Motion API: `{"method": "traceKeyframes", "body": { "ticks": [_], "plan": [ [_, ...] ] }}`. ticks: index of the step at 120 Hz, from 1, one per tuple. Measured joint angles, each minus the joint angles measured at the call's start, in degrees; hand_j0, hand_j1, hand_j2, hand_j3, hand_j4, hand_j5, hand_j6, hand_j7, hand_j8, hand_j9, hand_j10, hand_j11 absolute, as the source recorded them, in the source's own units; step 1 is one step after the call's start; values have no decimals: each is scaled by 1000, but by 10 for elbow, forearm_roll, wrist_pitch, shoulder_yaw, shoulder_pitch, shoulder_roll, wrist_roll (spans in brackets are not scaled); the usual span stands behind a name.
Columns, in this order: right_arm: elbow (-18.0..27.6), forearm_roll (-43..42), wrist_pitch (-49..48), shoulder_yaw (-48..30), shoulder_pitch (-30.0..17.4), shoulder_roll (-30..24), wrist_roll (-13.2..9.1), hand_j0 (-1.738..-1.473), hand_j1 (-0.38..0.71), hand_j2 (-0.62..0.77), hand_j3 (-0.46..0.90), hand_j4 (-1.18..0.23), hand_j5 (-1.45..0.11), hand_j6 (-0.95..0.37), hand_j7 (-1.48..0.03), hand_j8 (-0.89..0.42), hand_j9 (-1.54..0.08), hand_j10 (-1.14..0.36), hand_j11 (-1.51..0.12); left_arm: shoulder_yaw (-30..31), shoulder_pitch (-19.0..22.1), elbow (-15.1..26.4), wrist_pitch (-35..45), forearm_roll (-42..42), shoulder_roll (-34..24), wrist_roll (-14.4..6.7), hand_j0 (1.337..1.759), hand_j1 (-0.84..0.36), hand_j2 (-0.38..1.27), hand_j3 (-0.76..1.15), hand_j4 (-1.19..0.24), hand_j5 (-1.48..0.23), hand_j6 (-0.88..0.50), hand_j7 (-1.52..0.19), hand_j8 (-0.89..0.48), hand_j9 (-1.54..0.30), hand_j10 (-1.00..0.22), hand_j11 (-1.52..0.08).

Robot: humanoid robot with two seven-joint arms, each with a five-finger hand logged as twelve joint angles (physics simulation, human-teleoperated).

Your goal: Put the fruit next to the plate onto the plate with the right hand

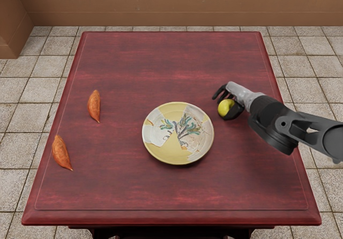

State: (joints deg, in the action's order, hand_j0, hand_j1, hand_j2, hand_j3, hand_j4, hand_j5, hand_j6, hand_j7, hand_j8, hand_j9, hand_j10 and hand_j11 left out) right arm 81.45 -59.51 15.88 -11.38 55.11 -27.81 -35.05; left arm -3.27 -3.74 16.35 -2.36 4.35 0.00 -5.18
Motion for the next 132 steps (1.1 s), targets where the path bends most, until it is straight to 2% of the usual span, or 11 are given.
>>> {"method": "traceKeyframes", "body": {
  "ticks": [13, 46, 82, 93, 108, 131, 132],
  "plan": [
    [0, 1, -2, -1, 0, 0, 0, -1654, 282, 53, 0, -566, -685, -517, -707, -360, -703, -432, -714, 0, 0, 0, 0, 0, 0, 0, 1658, 349, 0, 0, 0, 0, 0, 0, 0, 0, 0, 0],
    [1, 8, -5, -7, 1, -3, 0, -1654, 238, 167, 1, -621, -821, -559, -811, -378, -828, -465, -838, 0, 0, 0, 0, 0, 0, 0, 1658, 349, 0, 0, 0, 0, 0, 0, 0, 0, 0, 0],
    [4, 30, -7, -64, 1, -9, 0, -1655, 252, 184, 1, -630, -871, -550, -843, -342, -864, -449, -870, 0, 0, 0, 0, 0, 0, 0, 1658, 349, 0, 0, 0, 0, 0, 0, 0, 0, 0, 0],
    [7, 53, -17, -93, -2, -12, 0, -1656, 261, 186, 1, -640, -889, -540, -858, -343, -881, -437, -886, 0, 0, 0, 0, 0, 0, 0, 1658, 349, 0, 0, 0, 0, 0, 0, 0, 0, 0, 0],
    [9, 94, -40, -143, -14, -14, 0, -1657, 291, 272, 1, -662, -929, -534, -891, -308, -923, -415, -923, 0, 0, 0, 0, 0, 0, 0, 1658, 349, 0, 0, 0, 0, 0, 0, 0, 0, 0, 0],
    [10, 140, -115, -262, -68, -20, 0, -1658, 301, 253, 2, -670, -967, -512, -914, -284, -968, -382, -957, 0, 0, 0, 0, 0, 0, 0, 1658, 349, 0, 0, 0, 0, 0, 0, 0, 0, 0, 0],
    [10, 141, -119, -268, -71, -20, 0, -1658, 299, 286, 2, -671, -967, -510, -915, -284, -969, -380, -958, 0, 0, 0, 0, 0, 0, 0, 1658, 349, 0, 0, 0, 0, 0, 0, 0, 0, 0, 0]
  ]
}}
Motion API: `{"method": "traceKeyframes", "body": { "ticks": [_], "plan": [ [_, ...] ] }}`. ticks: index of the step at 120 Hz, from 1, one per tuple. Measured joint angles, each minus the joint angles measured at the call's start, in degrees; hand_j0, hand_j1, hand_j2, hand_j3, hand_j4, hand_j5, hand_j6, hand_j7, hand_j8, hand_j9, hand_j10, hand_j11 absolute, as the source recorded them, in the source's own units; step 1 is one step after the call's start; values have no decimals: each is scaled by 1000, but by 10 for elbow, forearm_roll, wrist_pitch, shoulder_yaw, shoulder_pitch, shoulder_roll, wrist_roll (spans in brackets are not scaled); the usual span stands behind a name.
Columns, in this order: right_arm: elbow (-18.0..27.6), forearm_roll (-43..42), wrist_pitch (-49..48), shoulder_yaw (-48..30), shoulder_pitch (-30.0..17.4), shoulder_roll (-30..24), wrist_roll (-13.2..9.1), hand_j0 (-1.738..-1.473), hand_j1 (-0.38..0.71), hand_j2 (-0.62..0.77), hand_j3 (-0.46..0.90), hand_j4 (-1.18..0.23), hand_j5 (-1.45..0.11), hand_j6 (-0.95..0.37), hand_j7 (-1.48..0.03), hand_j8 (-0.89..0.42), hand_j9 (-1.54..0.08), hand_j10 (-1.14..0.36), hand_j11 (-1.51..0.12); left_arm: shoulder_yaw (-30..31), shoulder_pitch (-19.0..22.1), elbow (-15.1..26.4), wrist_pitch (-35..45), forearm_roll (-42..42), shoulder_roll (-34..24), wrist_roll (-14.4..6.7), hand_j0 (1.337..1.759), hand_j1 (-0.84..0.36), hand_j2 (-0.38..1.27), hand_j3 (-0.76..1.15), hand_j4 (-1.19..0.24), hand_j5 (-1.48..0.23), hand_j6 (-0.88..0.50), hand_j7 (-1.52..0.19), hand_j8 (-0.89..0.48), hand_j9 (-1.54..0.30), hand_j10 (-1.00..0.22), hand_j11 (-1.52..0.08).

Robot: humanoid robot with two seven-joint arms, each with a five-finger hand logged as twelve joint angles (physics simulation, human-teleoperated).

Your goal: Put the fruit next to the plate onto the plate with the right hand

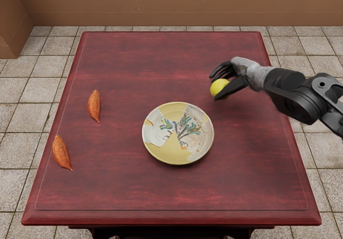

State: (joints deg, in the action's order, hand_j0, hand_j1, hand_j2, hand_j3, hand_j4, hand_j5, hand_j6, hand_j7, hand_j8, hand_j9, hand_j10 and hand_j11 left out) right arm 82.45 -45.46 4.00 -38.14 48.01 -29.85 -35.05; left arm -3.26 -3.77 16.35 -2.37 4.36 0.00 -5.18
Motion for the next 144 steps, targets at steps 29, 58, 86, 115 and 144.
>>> {"method": "traceKeyframes", "body": {
  "ticks": [29, 58, 86, 115, 144],
  "plan": [
    [-2, 40, -101, -112, -53, -14, 0, -1657, 316, 295, 1, -685, -973, -506, -927, -283, -977, -379, -954, 0, 1, 0, 0, 0, 0, 0, 1658, 349, 0, 0, 0, 0, 0, 0, 0, 0, 0, 0],
    [4, 74, -165, -127, -65, -7, 0, -1657, 325, 301, 1, -688, -980, -498, -931, -271, -981, -374, -948, 0, 0, 0, 0, 0, 0, 0, 1658, 349, 0, 0, 0, 0, 0, 0, 0, 0, 0, 0],
    [24, 82, -197, -124, -88, 10, 0, -1657, 297, 248, 1, -686, -984, -503, -932, -274, -974, -379, -962, 0, 1, 0, 0, 0, 0, 0, 1658, 349, 0, 0, 0, 0, 0, 0, 0, 0, 0, 0],
    [26, 83, -207, -113, -102, 39, 0, -1657, 288, 234, 1, -685, -989, -511, -933, -281, -977, -374, -965, 0, 1, 0, 0, 0, 0, 0, 1658, 349, 0, 0, 0, 0, 0, 0, 0, 0, 0, 0],
    [26, 82, -205, -105, -104, 57, 0, -1657, 246, 180, 0, -626, -891, -512, -847, -304, -879, -383, -873, 0, 0, 0, 0, 0, 0, 0, 1658, 349, 0, 0, 0, 0, 0, 0, 0, 0, 0, 0]
  ]
}}
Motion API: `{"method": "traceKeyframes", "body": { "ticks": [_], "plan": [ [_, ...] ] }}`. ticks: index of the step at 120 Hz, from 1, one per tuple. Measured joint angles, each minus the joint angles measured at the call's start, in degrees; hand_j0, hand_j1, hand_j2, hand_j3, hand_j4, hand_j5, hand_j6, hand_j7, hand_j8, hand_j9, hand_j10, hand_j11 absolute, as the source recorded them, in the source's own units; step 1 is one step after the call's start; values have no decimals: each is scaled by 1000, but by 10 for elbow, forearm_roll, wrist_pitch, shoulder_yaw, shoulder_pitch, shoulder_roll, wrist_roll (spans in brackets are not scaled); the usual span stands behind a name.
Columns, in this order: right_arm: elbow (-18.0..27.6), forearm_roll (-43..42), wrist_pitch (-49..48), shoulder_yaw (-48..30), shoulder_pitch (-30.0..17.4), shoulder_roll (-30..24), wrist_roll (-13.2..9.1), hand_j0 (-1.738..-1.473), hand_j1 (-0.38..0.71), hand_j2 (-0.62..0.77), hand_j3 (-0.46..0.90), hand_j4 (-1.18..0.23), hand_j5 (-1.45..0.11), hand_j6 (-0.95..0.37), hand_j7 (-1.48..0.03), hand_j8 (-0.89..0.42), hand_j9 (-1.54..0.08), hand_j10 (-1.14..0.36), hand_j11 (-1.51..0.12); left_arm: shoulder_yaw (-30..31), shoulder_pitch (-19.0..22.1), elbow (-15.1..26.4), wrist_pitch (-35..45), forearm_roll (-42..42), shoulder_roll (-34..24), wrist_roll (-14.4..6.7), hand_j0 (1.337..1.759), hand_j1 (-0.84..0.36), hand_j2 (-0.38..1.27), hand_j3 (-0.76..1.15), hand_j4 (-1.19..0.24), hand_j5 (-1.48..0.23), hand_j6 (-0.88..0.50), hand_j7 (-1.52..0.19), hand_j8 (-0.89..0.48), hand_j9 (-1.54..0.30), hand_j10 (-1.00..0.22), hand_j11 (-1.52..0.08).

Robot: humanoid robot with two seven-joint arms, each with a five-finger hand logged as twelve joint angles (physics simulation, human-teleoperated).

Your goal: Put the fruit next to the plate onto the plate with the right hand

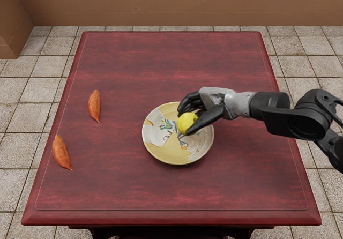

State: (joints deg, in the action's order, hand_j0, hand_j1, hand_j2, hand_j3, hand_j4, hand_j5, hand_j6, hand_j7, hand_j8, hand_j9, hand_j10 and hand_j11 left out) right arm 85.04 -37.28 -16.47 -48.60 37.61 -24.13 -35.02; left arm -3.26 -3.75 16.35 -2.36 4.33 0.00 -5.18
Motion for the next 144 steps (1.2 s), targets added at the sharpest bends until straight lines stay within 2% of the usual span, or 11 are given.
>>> {"method": "traceKeyframes", "body": {
  "ticks": [9, 19, 29, 43, 62, 77, 110, 144],
  "plan": [
    [-1, 0, 2, -8, 0, 4, 0, -1657, 79, 122, 0, -447, -635, -368, -604, -224, -626, -279, -622, 0, 0, 0, 0, 0, 0, 0, 1658, 349, 0, 0, 0, 0, 0, 0, 0, 0, 0, 0],
    [-1, 0, -2, -16, 0, 4, 0, -1657, -52, 79, 0, -308, -435, -255, -415, -159, -430, -196, -427, 0, 1, 0, 0, 0, 0, 0, 1658, 349, 0, 0, 0, 0, 0, 0, 0, 0, 0, 0],
    [-1, 13, -34, -36, 0, 5, 0, -1658, -139, 51, 0, -215, -303, -180, -289, -116, -299, -141, -297, 0, 0, 0, 0, 0, 0, 0, 1658, 349, 0, 0, 0, 0, 0, 0, 0, 0, 0, 0],
    [-1, 111, -128, -91, -1, -11, 0, -1658, -214, 26, 0, -135, -189, -115, -181, -79, -187, -93, -186, 0, 0, 0, 0, 0, 0, 0, 1658, 349, 0, 0, 0, 0, 0, 0, 0, 0, 0, 0],
    [-1, 230, -173, -136, -11, -39, 0, -1658, -268, 9, 0, -78, -108, -69, -104, -53, -107, -59, -107, 0, 1, 0, 0, 0, 0, 0, 1658, 349, 0, 0, 0, 0, 0, 0, 0, 0, 0, 0],
    [-2, 285, -182, -192, -66, -47, 0, -1658, -290, 2, 0, -55, -75, -50, -73, -41, -75, -45, -74, 0, 1, 0, 0, 0, 0, 0, 1658, 349, 0, 0, 0, 0, 0, 0, 0, 0, 0, 0],
    [-8, 342, -185, -332, -228, -45, 0, -1658, -311, -3, 0, -33, -45, -32, -44, -29, -45, -31, -44, -1, 1, 0, 0, 1, 0, 0, 1658, 349, 0, 0, 0, 0, 0, 0, 0, 0, 0, 0],
    [-28, 351, -185, -386, -273, -50, 0, -1658, -318, -4, 0, -26, -35, -26, -35, -25, -35, -26, -35, -2, 1, 0, 1, 0, 0, 0, 1658, 349, 0, 0, 0, 0, 0, 0, 0, 0, 0, 0]
  ]
}}
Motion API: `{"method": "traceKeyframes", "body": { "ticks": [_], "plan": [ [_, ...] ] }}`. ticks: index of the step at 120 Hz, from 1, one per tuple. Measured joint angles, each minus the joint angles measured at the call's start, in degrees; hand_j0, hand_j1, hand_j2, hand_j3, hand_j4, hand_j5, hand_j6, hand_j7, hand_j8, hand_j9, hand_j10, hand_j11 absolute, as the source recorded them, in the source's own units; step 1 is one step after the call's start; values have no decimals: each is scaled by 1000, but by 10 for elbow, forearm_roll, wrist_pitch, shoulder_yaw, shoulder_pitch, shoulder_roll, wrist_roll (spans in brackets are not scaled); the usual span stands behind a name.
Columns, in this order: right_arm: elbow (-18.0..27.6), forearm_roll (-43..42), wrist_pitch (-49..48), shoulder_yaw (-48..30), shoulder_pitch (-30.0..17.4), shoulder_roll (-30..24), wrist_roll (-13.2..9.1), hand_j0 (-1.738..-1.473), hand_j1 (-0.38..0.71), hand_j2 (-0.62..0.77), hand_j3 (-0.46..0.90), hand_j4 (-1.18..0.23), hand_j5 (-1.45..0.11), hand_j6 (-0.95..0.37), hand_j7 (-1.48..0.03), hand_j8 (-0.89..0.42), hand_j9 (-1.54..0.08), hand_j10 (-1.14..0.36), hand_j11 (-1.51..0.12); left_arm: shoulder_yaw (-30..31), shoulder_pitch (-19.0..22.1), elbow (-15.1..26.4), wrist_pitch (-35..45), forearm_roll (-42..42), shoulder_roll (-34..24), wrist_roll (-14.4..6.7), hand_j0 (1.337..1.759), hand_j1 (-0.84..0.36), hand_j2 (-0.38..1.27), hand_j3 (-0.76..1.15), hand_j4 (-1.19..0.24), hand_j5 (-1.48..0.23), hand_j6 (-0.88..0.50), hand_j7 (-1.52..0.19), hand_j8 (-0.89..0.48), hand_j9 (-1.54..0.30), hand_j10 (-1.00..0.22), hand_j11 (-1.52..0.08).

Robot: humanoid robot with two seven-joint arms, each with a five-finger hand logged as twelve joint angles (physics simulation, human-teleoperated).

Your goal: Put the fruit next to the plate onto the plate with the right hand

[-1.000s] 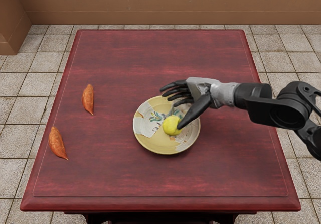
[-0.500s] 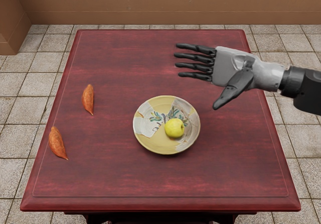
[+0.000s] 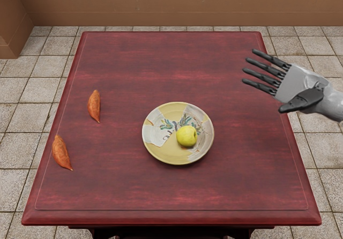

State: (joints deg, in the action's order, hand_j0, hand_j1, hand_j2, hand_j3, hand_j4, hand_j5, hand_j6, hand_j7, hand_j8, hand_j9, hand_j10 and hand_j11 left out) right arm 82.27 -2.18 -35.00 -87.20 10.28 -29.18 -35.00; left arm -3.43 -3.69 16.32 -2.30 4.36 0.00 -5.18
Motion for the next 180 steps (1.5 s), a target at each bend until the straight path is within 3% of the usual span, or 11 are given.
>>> {"method": "traceKeyframes", "body": {
  "ticks": [65, 180],
  "plan": [
    [-25, 0, 0, -93, -44, 0, 0, -1658, -320, -4, 0, -23, -31, -23, -31, -23, -31, -23, -31, 0, 0, 0, 0, 0, 0, 0, 1658, 349, 0, 0, 0, 0, 0, 0, 0, 0, 0, 0],
    [-33, 1, 0, -99, -48, 1, 0, -1658, -321, -4, 0, -23, -31, -23, -31, -23, -31, -23, -31, 0, 0, -1, -1, -1, 0, 0, 1658, 349, 0, 0, 0, 0, 0, 0, 0, 0, 0, 0]
  ]
}}
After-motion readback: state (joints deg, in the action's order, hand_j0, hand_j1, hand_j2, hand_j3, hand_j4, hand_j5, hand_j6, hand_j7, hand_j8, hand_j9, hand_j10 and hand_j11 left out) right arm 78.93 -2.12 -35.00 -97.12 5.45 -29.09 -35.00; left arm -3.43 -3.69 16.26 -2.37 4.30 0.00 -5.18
